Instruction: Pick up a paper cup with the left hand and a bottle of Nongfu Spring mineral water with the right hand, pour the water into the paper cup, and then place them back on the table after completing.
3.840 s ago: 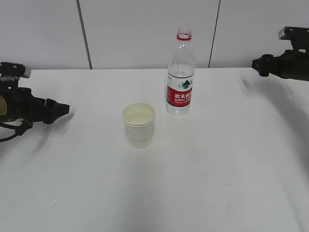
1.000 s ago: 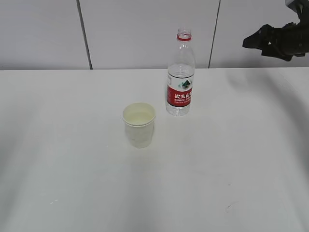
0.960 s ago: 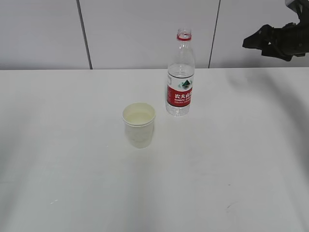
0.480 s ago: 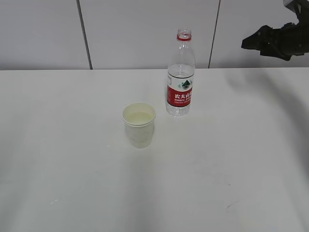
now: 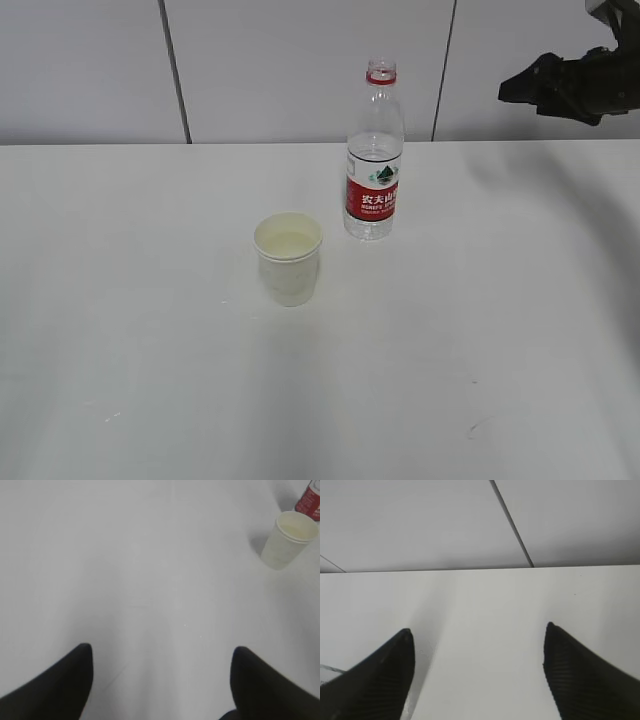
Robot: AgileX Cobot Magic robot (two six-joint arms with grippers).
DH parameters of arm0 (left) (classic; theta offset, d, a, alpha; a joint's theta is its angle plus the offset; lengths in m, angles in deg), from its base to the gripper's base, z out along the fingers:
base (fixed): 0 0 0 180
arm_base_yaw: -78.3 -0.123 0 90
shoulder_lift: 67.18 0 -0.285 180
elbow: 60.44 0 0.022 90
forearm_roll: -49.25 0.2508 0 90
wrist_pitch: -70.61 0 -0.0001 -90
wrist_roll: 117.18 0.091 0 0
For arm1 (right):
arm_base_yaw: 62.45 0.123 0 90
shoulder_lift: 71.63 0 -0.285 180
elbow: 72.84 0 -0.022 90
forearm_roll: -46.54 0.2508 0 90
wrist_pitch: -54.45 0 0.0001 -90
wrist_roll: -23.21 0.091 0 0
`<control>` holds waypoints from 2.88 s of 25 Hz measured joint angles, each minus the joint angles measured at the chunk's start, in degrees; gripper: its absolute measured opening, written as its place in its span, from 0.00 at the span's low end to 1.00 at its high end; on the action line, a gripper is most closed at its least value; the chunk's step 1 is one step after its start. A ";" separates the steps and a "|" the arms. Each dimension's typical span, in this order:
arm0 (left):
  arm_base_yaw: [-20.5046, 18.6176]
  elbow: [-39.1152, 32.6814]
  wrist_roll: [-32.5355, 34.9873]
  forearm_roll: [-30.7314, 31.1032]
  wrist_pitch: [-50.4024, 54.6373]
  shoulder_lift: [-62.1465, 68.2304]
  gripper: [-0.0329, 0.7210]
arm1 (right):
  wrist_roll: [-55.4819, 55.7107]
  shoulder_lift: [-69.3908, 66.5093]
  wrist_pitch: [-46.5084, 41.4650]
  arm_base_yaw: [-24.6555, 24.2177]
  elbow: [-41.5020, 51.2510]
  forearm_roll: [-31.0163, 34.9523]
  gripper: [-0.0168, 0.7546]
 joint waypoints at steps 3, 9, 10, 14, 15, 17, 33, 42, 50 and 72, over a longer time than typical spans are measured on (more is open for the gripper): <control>0.00 0.00 -0.41 0.00 0.00 -2.46 0.74 | -0.65 0.04 0.11 0.00 0.00 0.00 0.79; 0.00 0.00 -0.41 0.00 0.40 -5.86 0.74 | -1.18 0.04 0.11 0.00 0.00 0.00 0.79; 0.00 0.00 -0.41 0.04 0.40 -5.86 0.74 | -1.18 0.04 0.21 0.00 0.00 0.00 0.79; 0.00 0.00 -0.43 -0.03 0.40 -5.86 0.74 | -1.25 0.04 0.21 0.00 0.00 0.00 0.79; 0.00 0.00 -0.48 -0.08 0.40 -5.86 0.74 | -1.25 0.04 0.21 0.00 0.00 0.00 0.79; 0.00 0.00 -0.48 -0.15 0.40 -5.86 0.74 | -1.25 0.04 0.21 0.00 0.00 0.00 0.79; 0.00 0.00 -0.53 -0.19 0.40 -5.86 0.69 | -1.30 0.04 0.42 0.00 0.00 0.00 0.79; 0.00 0.00 -0.53 -0.19 0.40 -5.86 0.69 | -5.69 0.04 2.02 -0.21 0.69 1.05 0.79; 0.00 0.00 -0.58 -0.19 0.40 -5.86 0.67 | -30.23 1.78 -1.88 -0.10 10.06 28.68 0.79; 0.00 0.00 -0.58 -0.21 0.40 -5.86 0.64 | -99.20 22.55 -65.76 10.83 25.87 90.57 0.79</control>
